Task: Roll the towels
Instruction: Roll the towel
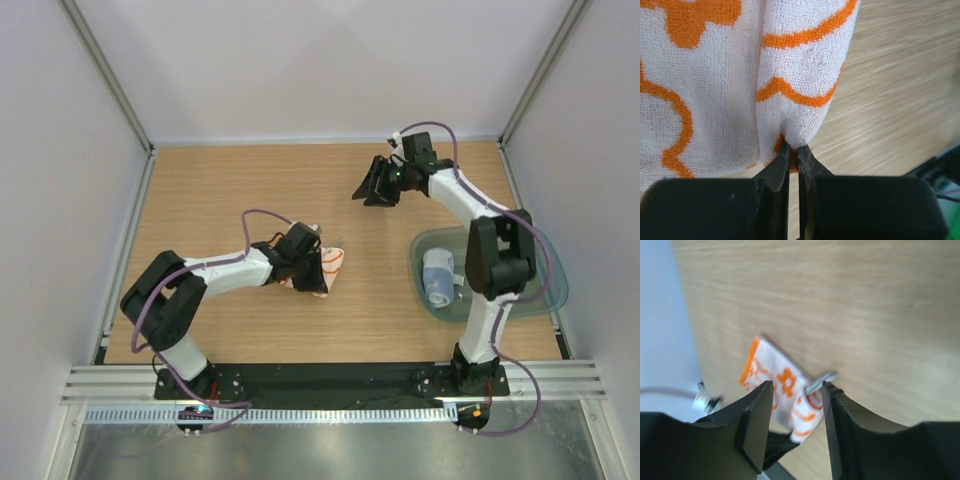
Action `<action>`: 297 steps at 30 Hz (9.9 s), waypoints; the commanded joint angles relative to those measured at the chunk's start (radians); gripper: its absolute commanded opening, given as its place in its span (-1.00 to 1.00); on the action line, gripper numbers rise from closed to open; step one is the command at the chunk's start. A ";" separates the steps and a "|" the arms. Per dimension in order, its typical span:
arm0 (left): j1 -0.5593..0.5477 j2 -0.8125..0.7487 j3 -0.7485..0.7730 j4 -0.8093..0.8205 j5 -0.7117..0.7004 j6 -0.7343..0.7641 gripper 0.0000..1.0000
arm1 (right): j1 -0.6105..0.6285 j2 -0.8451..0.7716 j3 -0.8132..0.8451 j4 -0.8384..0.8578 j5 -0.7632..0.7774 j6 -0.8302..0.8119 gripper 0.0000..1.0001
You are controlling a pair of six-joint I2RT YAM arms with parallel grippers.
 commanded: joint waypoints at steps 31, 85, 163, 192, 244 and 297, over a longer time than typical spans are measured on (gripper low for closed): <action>0.380 0.003 -0.432 0.974 0.648 -0.589 -0.99 | 0.307 -0.382 -0.665 0.433 0.096 0.233 0.15; 0.528 -0.074 -0.256 0.123 0.484 -0.153 -0.35 | 0.391 -0.118 -0.590 0.532 0.223 0.327 -0.43; -0.204 -0.153 -0.093 -0.090 -0.480 0.083 -0.83 | 0.433 -0.132 -0.389 0.076 0.143 0.307 0.32; -0.146 -0.166 -0.015 -0.193 -0.331 0.112 -0.86 | 0.227 -0.163 -0.222 -0.196 0.439 0.112 0.34; 0.567 0.227 -0.449 1.053 0.807 -0.690 -0.89 | 0.402 -0.097 -0.829 1.197 0.113 0.468 0.33; 0.143 -0.083 -0.134 0.137 -0.107 0.046 -0.77 | 0.541 -0.060 -0.182 -0.116 0.427 0.191 -0.31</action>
